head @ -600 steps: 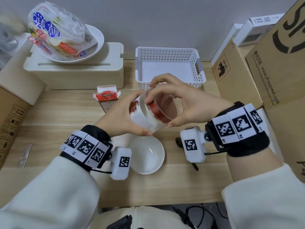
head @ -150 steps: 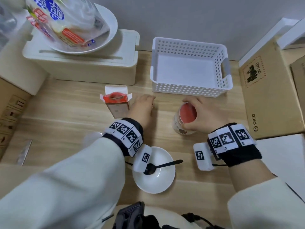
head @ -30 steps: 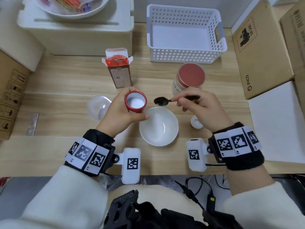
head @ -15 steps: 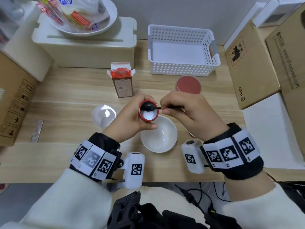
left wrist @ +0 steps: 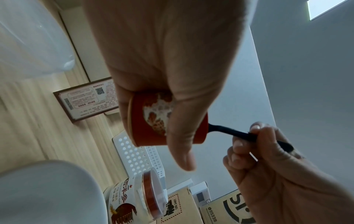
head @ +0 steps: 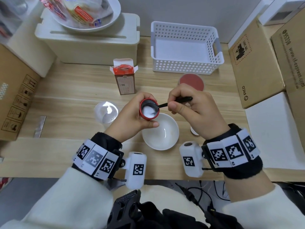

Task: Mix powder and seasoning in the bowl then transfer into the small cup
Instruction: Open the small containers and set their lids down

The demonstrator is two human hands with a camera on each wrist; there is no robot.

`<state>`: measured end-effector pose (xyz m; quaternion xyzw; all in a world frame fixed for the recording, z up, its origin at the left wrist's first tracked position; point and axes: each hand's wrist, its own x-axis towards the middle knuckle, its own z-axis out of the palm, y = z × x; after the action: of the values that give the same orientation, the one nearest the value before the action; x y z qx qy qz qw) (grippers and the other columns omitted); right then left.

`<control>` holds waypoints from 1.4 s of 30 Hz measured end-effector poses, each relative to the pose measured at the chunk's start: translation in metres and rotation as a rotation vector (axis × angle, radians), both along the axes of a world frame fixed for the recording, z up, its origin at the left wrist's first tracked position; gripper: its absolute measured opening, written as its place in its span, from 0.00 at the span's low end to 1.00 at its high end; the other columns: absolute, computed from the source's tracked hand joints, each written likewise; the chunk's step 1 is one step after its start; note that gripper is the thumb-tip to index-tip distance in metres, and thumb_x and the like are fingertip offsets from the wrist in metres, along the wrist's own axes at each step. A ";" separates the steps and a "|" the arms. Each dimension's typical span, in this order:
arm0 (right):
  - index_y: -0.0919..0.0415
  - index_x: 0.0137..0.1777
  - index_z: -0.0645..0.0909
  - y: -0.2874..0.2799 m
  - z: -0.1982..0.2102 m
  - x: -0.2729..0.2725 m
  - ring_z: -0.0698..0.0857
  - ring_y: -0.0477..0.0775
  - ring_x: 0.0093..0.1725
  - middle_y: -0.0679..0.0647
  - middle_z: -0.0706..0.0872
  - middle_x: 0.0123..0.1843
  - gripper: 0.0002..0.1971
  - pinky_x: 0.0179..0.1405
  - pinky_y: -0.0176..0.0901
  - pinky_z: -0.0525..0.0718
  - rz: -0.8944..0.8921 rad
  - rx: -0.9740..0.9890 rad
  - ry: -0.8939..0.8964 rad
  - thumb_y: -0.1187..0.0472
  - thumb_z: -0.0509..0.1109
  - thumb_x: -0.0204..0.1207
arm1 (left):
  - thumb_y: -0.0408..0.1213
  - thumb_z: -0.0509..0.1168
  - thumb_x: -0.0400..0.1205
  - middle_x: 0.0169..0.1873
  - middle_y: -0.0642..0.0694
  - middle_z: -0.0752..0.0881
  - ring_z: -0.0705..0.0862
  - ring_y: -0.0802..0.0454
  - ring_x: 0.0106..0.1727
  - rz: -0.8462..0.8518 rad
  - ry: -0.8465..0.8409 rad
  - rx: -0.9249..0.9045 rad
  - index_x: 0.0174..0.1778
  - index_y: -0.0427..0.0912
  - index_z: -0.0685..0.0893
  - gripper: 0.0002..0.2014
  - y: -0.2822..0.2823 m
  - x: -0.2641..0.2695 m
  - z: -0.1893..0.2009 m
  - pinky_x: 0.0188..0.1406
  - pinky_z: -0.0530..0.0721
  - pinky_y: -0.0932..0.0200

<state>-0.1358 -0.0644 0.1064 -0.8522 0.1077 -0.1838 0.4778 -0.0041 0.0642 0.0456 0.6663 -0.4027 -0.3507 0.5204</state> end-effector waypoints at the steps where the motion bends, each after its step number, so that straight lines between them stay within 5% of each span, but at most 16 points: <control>1: 0.65 0.40 0.79 0.000 0.000 0.000 0.81 0.54 0.34 0.52 0.81 0.33 0.02 0.37 0.39 0.78 0.006 0.004 0.000 0.68 0.67 0.74 | 0.31 0.79 0.62 0.48 0.59 0.80 0.79 0.67 0.49 -0.001 -0.002 0.001 0.52 0.51 0.74 0.27 0.000 0.000 0.000 0.52 0.75 0.73; 6: 0.59 0.40 0.77 -0.002 -0.003 0.000 0.82 0.49 0.32 0.52 0.82 0.32 0.03 0.36 0.39 0.80 -0.012 0.090 -0.014 0.66 0.66 0.74 | 0.27 0.79 0.63 0.48 0.58 0.80 0.79 0.68 0.49 0.003 -0.011 0.005 0.50 0.55 0.73 0.28 -0.001 0.001 0.001 0.52 0.75 0.74; 13: 0.60 0.39 0.75 -0.012 -0.030 -0.003 0.83 0.47 0.27 0.50 0.85 0.26 0.02 0.32 0.36 0.84 -0.169 0.674 -0.044 0.65 0.63 0.72 | 0.26 0.79 0.64 0.47 0.62 0.79 0.78 0.75 0.47 0.008 -0.011 0.041 0.49 0.56 0.72 0.29 -0.002 -0.002 -0.002 0.48 0.72 0.80; 16: 0.60 0.39 0.74 -0.012 -0.037 -0.008 0.83 0.47 0.26 0.49 0.86 0.26 0.03 0.33 0.35 0.83 -0.200 0.784 -0.073 0.65 0.62 0.73 | 0.25 0.79 0.64 0.47 0.62 0.79 0.78 0.75 0.47 0.014 0.003 0.050 0.49 0.58 0.72 0.30 -0.002 -0.003 -0.007 0.49 0.73 0.79; 19: 0.61 0.39 0.73 -0.013 -0.038 -0.019 0.83 0.47 0.26 0.48 0.86 0.26 0.04 0.32 0.34 0.83 -0.230 0.787 -0.134 0.63 0.64 0.75 | 0.26 0.79 0.63 0.47 0.62 0.79 0.78 0.76 0.46 0.052 0.015 0.066 0.49 0.57 0.73 0.30 0.000 -0.001 -0.015 0.48 0.73 0.79; 22: 0.54 0.37 0.78 -0.015 -0.048 -0.034 0.84 0.45 0.27 0.47 0.86 0.27 0.04 0.32 0.33 0.82 -0.268 0.752 -0.170 0.63 0.65 0.71 | 0.24 0.78 0.64 0.47 0.60 0.79 0.78 0.73 0.46 0.112 -0.003 0.086 0.53 0.46 0.74 0.27 0.005 0.005 -0.023 0.50 0.74 0.76; 28: 0.51 0.37 0.79 -0.001 -0.091 -0.057 0.83 0.43 0.37 0.38 0.85 0.36 0.08 0.44 0.38 0.82 -0.131 0.378 0.211 0.66 0.67 0.69 | 0.22 0.77 0.64 0.47 0.59 0.79 0.77 0.77 0.45 0.160 -0.036 0.119 0.54 0.42 0.72 0.27 0.012 0.003 -0.032 0.49 0.73 0.80; 33: 0.57 0.39 0.79 -0.002 -0.096 -0.061 0.82 0.39 0.37 0.40 0.84 0.34 0.06 0.44 0.29 0.79 -0.150 0.295 0.244 0.68 0.67 0.71 | 0.22 0.78 0.63 0.46 0.58 0.79 0.78 0.75 0.45 0.145 -0.010 0.138 0.53 0.42 0.72 0.28 0.010 -0.001 -0.034 0.49 0.73 0.79; 38: 0.56 0.38 0.79 -0.007 -0.107 -0.053 0.82 0.54 0.31 0.54 0.84 0.32 0.09 0.45 0.55 0.84 -0.392 0.470 0.272 0.71 0.70 0.72 | 0.32 0.77 0.60 0.45 0.51 0.82 0.82 0.53 0.45 0.176 0.098 0.102 0.50 0.50 0.74 0.26 0.004 -0.001 -0.030 0.47 0.81 0.66; 42: 0.43 0.45 0.77 -0.019 -0.115 -0.058 0.76 0.41 0.30 0.50 0.80 0.35 0.23 0.37 0.30 0.78 -0.384 0.357 0.384 0.74 0.76 0.64 | 0.31 0.78 0.60 0.45 0.51 0.82 0.81 0.55 0.46 0.161 0.092 0.096 0.52 0.48 0.74 0.27 -0.004 0.000 -0.027 0.51 0.80 0.63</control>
<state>-0.1941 -0.0831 -0.0084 -0.7383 0.3853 -0.0847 0.5471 -0.0042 0.0606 0.0187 0.7039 -0.3063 -0.3571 0.5322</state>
